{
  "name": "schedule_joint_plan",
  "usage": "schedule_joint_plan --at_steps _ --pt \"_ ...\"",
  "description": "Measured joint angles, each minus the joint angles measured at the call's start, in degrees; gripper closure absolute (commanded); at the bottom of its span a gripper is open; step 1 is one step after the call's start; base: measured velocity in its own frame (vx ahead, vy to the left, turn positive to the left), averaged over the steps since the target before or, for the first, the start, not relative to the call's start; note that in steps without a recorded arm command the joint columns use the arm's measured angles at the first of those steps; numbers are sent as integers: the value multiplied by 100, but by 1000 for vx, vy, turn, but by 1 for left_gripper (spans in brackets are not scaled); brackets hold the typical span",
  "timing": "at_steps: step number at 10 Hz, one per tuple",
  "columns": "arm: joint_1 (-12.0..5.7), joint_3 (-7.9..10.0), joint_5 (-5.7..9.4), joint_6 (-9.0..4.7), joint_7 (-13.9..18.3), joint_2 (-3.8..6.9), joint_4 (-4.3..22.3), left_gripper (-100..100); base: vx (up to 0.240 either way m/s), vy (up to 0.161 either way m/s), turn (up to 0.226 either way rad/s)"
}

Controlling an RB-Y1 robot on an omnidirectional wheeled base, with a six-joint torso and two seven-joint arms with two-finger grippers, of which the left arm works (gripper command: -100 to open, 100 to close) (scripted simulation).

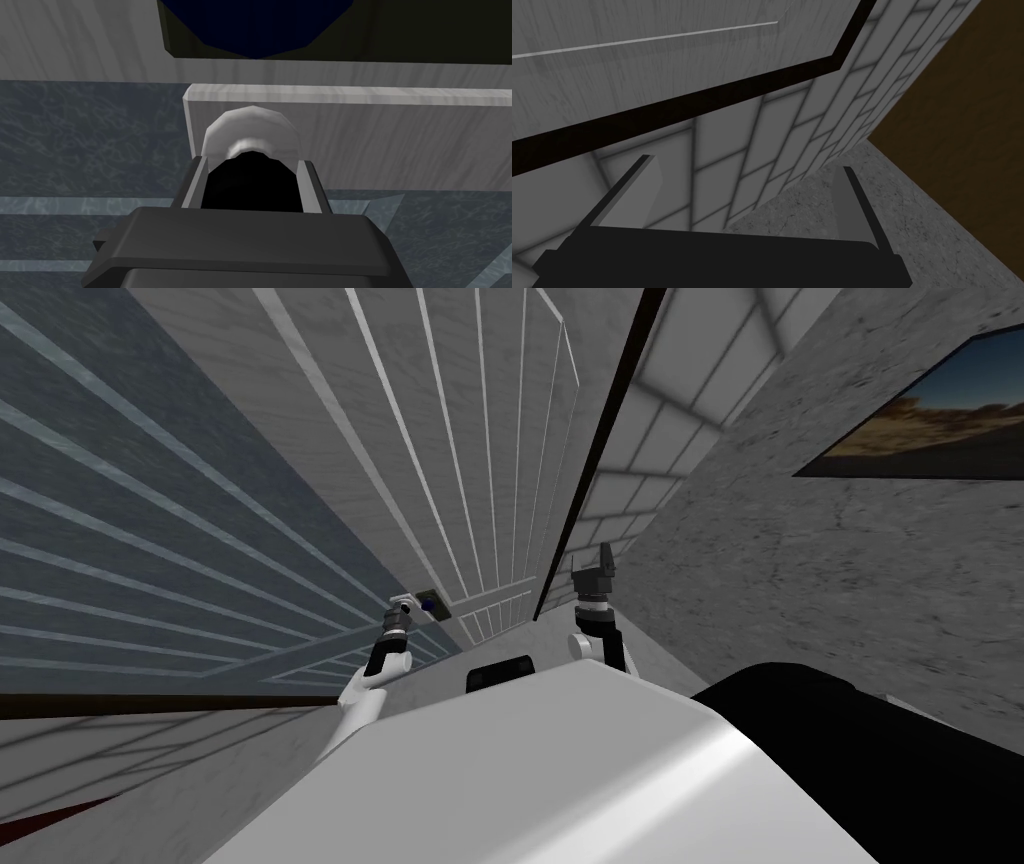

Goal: Pull the door open

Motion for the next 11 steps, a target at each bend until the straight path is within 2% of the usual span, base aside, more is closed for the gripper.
schedule_joint_plan --at_steps 2,4,5,6,9,11 --pt "1 -12 -3 4 -2 -8 1 100 0 0 0" --pt "49 29 -1 39 -16 -1 -65 100 -159 112 140" --pt "75 79 25 2 23 121 50 100 -196 115 161" --pt "140 139 39 -9 49 191 103 -100 -195 46 8" --pt "196 16 37 -7 111 194 -13 -100 -186 -38 -48" --pt "187 -93 23 -37 136 152 -51 -100 -182 -68 -77"
